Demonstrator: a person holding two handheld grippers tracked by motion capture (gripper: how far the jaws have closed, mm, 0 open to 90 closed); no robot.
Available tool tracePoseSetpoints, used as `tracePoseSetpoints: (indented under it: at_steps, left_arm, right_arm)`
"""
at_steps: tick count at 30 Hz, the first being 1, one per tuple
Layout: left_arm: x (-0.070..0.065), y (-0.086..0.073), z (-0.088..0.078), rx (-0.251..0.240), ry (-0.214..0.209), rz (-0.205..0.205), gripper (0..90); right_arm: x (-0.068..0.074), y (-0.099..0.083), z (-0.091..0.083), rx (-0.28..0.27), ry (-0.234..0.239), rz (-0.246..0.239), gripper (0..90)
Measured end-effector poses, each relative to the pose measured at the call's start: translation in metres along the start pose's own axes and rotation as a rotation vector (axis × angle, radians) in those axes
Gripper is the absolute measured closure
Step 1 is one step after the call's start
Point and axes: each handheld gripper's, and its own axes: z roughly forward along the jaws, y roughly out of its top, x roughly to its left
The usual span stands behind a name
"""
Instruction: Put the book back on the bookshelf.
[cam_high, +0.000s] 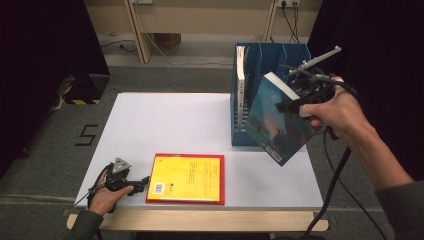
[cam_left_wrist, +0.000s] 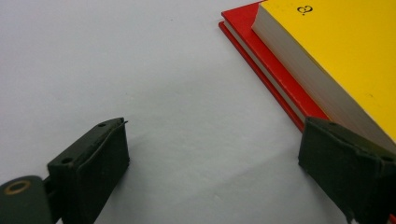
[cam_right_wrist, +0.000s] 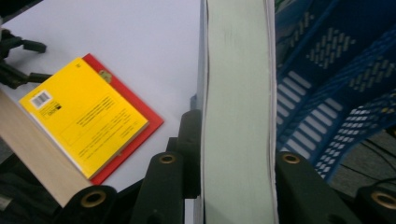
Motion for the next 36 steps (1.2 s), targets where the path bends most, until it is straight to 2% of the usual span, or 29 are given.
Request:
tracePoseSetpoints:
  at_steps: [3, 4, 6, 8, 9, 15, 22, 26, 33, 36]
  left_arm:
    - [0.000, 0.000, 0.000, 0.000, 0.000, 0.001, 7.2]
    - [0.000, 0.000, 0.000, 0.000, 0.000, 0.001, 7.2]
    - [0.000, 0.000, 0.000, -0.001, -0.001, 0.001, 7.2]
    - [0.000, 0.000, 0.000, -0.001, -0.001, 0.000, 7.2]
    - [0.000, 0.000, 0.000, -0.001, -0.001, 0.000, 7.2]
    - [0.000, 0.000, 0.000, -0.002, -0.001, 0.000, 7.2]
    - [0.000, 0.000, 0.000, -0.004, -0.001, -0.001, 7.2]
    - [0.000, -0.001, 0.000, -0.005, -0.003, 0.001, 7.0]
    - [0.000, -0.001, 0.000, -0.012, -0.003, 0.002, 6.7]
    - [0.000, -0.001, 0.000, -0.013, -0.002, 0.003, 6.6]
  right_arm:
    - [-0.010, 0.007, -0.006, -0.010, -0.041, 0.027, 73.9]
    - [-0.018, 0.010, -0.007, -0.026, -0.058, 0.050, 74.0]
    - [-0.023, 0.011, -0.006, -0.031, -0.064, 0.066, 74.0]
    - [-0.038, 0.015, -0.002, -0.037, -0.083, 0.107, 73.9]
    - [-0.038, 0.015, -0.002, -0.037, -0.083, 0.107, 73.9]
    - [-0.063, 0.021, 0.016, -0.063, -0.126, 0.159, 73.9]
    - [-0.088, 0.032, 0.039, -0.091, -0.148, 0.228, 73.9]
    - [-0.102, 0.040, 0.055, -0.119, -0.164, 0.292, 73.8]
    - [-0.109, 0.056, 0.074, -0.142, -0.171, 0.327, 73.5]
    - [-0.107, 0.065, 0.080, -0.119, -0.175, 0.300, 73.7]
